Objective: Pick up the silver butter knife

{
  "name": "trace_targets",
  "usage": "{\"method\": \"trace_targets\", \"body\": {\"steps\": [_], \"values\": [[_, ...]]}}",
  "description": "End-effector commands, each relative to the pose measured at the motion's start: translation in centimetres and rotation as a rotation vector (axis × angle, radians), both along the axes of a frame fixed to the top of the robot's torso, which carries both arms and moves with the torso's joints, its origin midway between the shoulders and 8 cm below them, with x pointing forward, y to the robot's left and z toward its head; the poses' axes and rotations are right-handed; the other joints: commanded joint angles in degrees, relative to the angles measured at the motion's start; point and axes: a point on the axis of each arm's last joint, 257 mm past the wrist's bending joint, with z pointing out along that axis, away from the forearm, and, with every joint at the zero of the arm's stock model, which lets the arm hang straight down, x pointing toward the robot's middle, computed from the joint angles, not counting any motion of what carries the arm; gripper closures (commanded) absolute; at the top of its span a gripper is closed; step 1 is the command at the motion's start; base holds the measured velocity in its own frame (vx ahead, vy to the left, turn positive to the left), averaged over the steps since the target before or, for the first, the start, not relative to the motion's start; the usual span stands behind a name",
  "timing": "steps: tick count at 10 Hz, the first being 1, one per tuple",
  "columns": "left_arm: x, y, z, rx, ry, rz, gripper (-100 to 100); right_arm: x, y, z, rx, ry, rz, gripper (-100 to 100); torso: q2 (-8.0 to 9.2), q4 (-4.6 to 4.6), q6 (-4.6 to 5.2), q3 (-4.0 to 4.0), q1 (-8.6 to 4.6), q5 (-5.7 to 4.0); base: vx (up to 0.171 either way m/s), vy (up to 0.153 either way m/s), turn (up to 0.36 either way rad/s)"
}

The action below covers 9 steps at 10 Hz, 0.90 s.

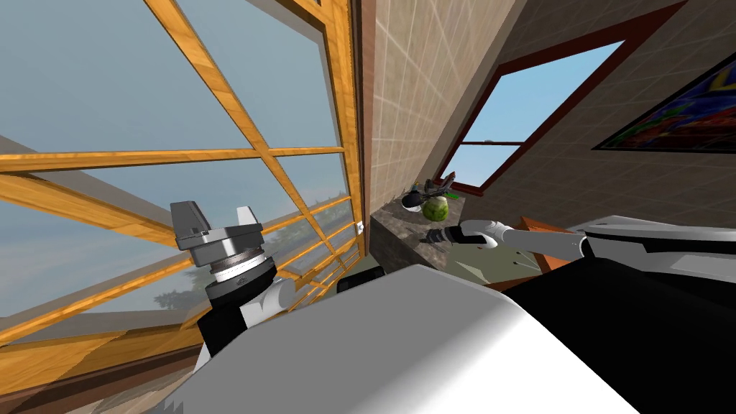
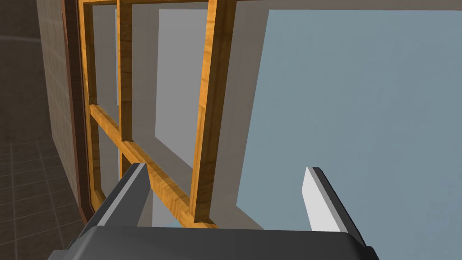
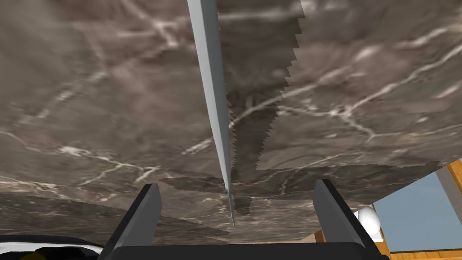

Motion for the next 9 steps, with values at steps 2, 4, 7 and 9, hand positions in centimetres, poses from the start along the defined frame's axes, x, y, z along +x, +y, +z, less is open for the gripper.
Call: {"method": "trace_targets", "body": {"steps": [2, 4, 7, 9], "values": [[0.0, 0.0, 0.0, 0.0, 0.0, 0.0, 0, 0.0, 0.0, 0.0, 0.0, 0.0, 0.0, 100, 0.05, 0.01, 0.0, 0.03, -0.01, 0.0, 0.0, 0.0, 0.0], [0.0, 0.0, 0.0, 0.0, 0.0, 0.0, 0, 0.2, -0.4, 0.2, -0.011, -0.005, -0.004, 100, 0.05, -0.06, -0.09, 0.0, -0.11, -0.16, 0.001, -0.001, -0.006], [0.0, 0.0, 0.0, 0.0, 0.0, 0.0, 0, 0.5, 0.0, 1.3, -0.001, 0.0, 0.014, 100, 0.01, -0.07, -0.06, -0.03, -0.15, -0.17, -0.011, -0.002, -0.038], [0.0, 0.0, 0.0, 0.0, 0.0, 0.0, 0, 0.6, -0.1, 1.4, -0.002, -0.002, 0.015, 100, 0.24, -0.02, 0.02, 0.1, -0.15, -0.13, -0.039, -0.005, -0.064]]}}
